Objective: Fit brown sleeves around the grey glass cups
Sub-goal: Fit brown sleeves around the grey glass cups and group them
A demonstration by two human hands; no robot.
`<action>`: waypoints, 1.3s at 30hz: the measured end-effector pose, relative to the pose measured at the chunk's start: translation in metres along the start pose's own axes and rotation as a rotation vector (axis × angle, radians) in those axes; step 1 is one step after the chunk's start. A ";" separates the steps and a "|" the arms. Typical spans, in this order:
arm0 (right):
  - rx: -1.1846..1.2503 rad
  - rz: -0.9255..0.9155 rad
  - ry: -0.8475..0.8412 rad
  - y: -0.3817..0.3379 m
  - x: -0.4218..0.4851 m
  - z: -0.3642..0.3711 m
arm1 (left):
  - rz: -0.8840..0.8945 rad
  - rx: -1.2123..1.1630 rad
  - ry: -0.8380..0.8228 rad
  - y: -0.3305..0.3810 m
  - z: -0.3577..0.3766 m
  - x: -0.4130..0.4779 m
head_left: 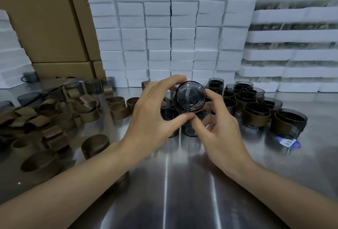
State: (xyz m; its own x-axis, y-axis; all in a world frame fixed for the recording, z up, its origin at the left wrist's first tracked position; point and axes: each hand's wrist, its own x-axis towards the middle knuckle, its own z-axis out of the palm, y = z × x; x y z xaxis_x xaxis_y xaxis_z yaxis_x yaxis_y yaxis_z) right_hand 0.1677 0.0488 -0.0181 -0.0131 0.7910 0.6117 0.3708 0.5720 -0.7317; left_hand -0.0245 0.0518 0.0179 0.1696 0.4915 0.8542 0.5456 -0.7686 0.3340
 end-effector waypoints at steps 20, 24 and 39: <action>0.061 -0.057 -0.046 -0.009 0.000 0.001 | -0.258 -0.295 -0.126 -0.002 0.003 0.000; 0.121 -0.058 -0.054 -0.015 -0.003 0.001 | -0.258 -0.361 -0.168 -0.003 0.001 0.002; 0.228 0.037 -0.039 -0.016 -0.002 -0.002 | -0.164 -0.168 -0.204 -0.008 -0.002 -0.001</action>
State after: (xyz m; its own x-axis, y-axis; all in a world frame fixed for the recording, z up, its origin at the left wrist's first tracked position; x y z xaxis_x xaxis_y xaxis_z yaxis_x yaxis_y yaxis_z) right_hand 0.1635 0.0384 -0.0071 -0.0409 0.8175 0.5745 0.1528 0.5733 -0.8049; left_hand -0.0308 0.0571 0.0153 0.2608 0.6735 0.6916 0.4385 -0.7209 0.5367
